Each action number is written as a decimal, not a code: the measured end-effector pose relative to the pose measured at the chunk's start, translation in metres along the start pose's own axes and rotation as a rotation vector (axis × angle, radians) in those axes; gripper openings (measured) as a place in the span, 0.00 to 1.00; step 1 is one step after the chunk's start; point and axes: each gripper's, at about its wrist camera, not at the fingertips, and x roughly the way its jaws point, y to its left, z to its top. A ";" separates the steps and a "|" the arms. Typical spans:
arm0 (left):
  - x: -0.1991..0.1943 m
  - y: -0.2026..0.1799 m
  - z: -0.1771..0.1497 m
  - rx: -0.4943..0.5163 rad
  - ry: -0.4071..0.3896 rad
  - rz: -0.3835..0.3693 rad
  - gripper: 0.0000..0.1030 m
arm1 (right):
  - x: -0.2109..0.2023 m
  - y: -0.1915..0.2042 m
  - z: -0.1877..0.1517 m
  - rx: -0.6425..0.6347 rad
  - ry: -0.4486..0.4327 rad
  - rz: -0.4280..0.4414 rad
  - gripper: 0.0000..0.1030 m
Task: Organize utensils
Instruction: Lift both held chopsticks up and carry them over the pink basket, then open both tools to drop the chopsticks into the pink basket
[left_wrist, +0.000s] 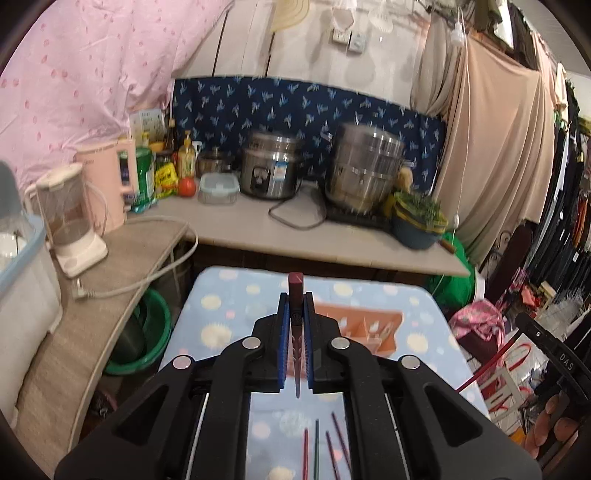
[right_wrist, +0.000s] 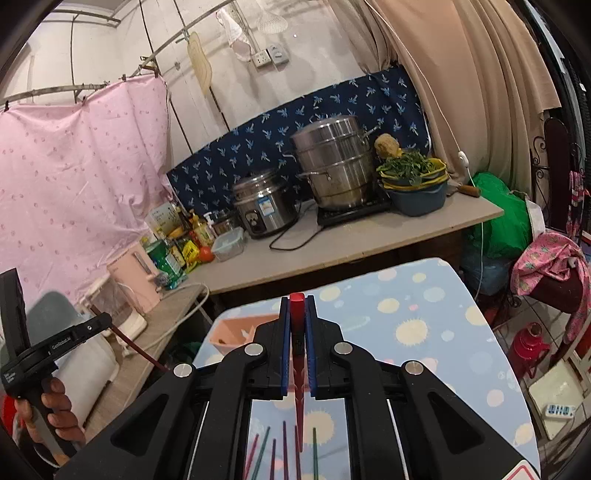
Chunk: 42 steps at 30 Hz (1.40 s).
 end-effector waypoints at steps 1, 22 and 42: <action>0.000 -0.001 0.009 -0.001 -0.020 -0.002 0.07 | 0.002 0.003 0.008 0.005 -0.018 0.009 0.08; 0.080 -0.011 0.051 0.008 -0.026 0.008 0.07 | 0.111 0.038 0.044 -0.019 -0.037 0.020 0.08; 0.102 0.000 0.024 -0.014 0.032 0.055 0.25 | 0.131 0.023 0.012 -0.020 0.041 -0.027 0.23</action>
